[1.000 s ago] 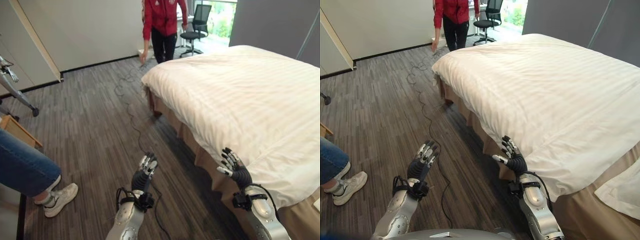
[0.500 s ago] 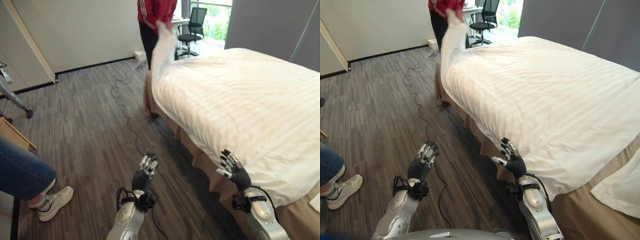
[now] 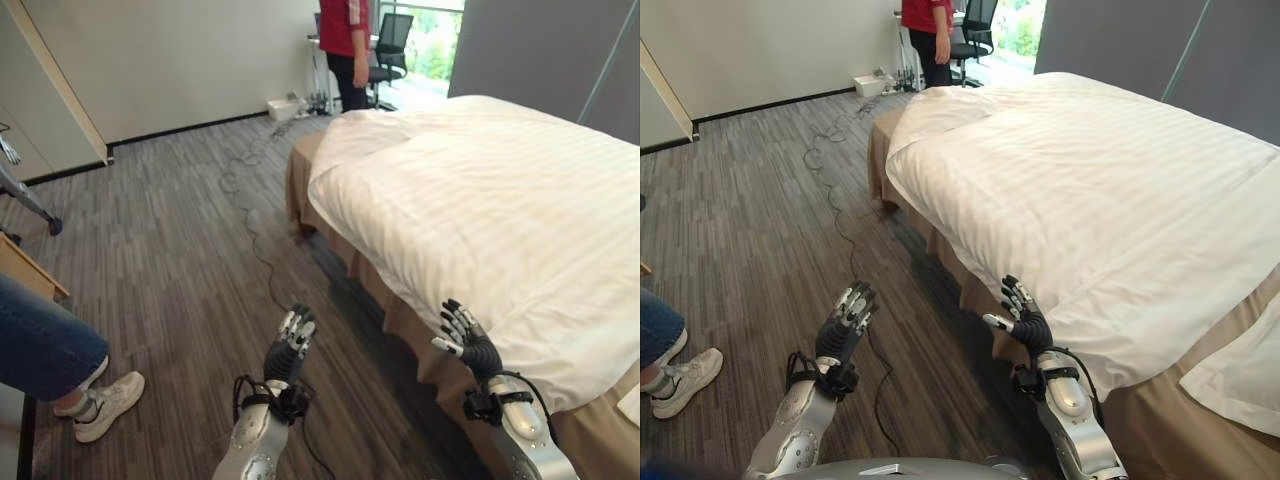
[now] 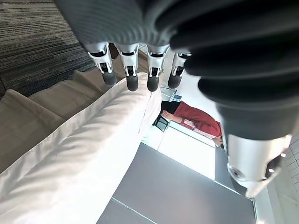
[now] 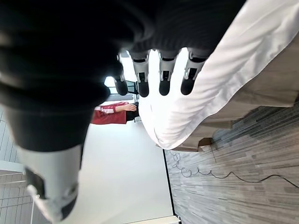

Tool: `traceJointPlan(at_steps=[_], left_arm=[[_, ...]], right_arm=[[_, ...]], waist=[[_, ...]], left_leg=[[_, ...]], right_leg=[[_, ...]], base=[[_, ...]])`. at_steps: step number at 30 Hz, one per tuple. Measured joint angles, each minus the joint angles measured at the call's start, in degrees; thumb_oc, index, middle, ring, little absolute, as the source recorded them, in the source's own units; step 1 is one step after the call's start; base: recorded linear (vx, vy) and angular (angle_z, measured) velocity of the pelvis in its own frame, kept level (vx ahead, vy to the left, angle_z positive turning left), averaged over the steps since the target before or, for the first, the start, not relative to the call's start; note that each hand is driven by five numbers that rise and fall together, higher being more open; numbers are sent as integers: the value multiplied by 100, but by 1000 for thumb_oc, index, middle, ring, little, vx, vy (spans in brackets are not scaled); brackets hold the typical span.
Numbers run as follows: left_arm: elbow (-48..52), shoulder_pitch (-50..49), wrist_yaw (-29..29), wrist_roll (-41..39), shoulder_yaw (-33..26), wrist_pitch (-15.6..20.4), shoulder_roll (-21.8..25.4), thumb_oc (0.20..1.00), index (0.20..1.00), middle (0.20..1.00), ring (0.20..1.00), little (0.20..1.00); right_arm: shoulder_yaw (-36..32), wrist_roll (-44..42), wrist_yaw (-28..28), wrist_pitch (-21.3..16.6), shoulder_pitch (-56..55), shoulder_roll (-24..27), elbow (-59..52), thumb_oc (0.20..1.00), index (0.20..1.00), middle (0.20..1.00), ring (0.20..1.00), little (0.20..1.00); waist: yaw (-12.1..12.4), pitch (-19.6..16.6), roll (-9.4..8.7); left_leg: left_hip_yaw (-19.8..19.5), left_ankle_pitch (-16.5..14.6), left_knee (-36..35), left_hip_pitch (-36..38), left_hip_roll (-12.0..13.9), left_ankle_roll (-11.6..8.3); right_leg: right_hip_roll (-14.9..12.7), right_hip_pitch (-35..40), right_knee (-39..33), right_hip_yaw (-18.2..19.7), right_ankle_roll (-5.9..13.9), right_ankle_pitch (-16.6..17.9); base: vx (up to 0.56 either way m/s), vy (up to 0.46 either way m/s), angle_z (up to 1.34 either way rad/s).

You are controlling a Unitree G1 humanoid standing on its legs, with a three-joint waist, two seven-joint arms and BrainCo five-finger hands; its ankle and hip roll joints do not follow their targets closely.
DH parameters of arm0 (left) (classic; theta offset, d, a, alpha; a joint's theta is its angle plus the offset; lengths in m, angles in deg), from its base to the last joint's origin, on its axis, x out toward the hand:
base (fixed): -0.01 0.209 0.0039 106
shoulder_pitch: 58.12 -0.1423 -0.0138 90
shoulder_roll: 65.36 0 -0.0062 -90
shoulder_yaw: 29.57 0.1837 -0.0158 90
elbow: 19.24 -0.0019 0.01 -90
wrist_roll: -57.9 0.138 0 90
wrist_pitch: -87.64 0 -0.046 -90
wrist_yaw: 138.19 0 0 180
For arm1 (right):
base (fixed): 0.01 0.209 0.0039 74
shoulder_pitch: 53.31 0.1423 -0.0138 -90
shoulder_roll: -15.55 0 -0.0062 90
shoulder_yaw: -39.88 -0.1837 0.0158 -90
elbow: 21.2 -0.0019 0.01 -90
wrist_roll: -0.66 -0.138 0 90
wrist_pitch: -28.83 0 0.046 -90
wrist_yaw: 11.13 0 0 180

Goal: Making the bed.

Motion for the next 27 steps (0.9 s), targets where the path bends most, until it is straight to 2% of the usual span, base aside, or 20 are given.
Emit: traceJointPlan(at_steps=[7,13,18,27], left_arm=[[-230,73,2,-81,53,19,57,1000,1000,1000,1000,1000],[-234,230,-131,-80,-207,25,69,1000,1000,1000,1000,1000],[-351,222,-169,-78,-237,25,62,1000,1000,1000,1000,1000],[-349,228,-163,-71,-234,24,58,1000,1000,1000,1000,1000]], right_arm=[[-288,-445,-86,27,-15,88,464,1000,1000,1000,1000,1000],[-139,-471,-214,117,9,211,392,1000,1000,1000,1000,1000],[-136,-472,-239,125,9,217,393,1000,1000,1000,1000,1000],[-66,-442,-262,148,17,233,392,1000,1000,1000,1000,1000]], waist=[[-152,80,39],[-119,178,-29],[-114,307,51],[-119,391,37]], left_leg=[[98,-3,-8,-216,-45,1],[134,-4,-8,-213,-50,3],[129,-4,-7,-168,-53,4],[132,-5,-8,-100,-49,4]], right_leg=[[-15,-358,127,167,24,23],[-16,-366,101,188,27,32],[-24,-277,23,181,40,51],[-18,-190,-19,183,41,51]], base=[[-10,107,-9],[-2,75,-4],[6,64,1],[4,25,-1]])
